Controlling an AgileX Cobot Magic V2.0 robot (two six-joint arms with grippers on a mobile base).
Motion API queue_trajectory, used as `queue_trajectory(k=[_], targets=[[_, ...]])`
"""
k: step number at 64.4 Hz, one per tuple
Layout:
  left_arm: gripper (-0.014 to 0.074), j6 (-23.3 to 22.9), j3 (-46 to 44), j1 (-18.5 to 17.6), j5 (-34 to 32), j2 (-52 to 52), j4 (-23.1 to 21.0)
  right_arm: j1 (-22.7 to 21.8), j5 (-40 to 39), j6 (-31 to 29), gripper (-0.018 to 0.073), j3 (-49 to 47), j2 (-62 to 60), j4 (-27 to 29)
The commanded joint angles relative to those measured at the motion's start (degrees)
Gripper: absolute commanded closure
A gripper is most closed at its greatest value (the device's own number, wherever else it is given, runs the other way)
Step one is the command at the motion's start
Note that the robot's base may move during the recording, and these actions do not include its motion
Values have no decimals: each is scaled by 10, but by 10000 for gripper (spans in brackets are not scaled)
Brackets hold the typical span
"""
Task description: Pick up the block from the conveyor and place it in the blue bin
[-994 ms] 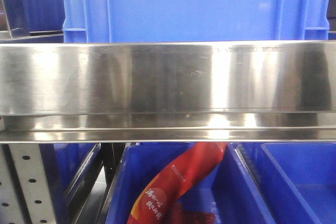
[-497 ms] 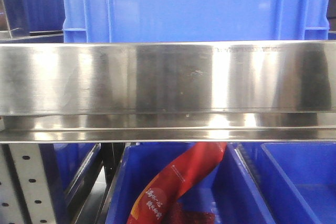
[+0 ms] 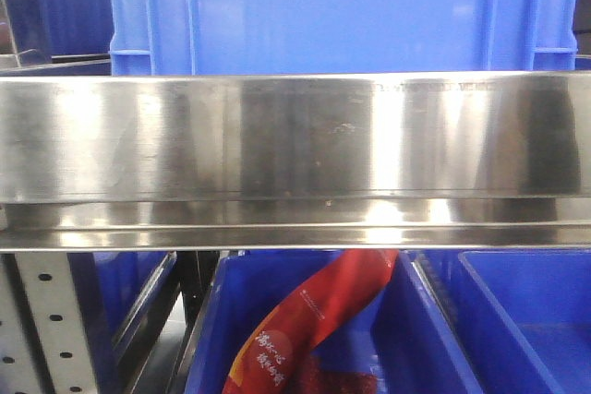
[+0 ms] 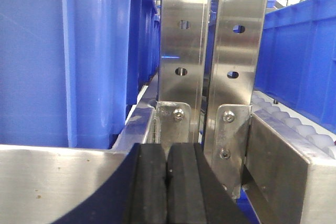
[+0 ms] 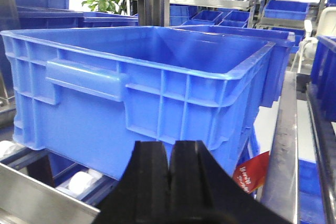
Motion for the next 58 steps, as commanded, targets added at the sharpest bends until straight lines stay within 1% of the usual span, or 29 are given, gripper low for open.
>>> queue_trajectory(k=[1,14,20,27,35,45,50,52,58], targets=[[707,-3,-1,1,-8,-3,1,-25,-18,1,721,12,-11,-8],[707,-3,-1,1,-8,-3,1,-144,-34,1,721,70,-66,-8],[707,-3,-1,1,-8,-3,1,-184,-60,1,721,114,-100,-8],[707,-3,-1,1,-8,-3,1,-213,-91,1,721,171,-136,-8],[707,-3,-1,1,-8,-3,1,-237,-114,1,721,227,-172,1],[707,-3,-1,1,-8,-3,1,-243,-139,1,721,279,-198,1],[707,-3,-1,1,-8,-3,1,-243,-168,1,721,280,-198,1],[707,-3,-1,1,-8,-3,1,-243,-155,1,721,280,-198,1],[707,-3,-1,1,-8,-3,1,-243,-155,1,721,280,-198,1]])
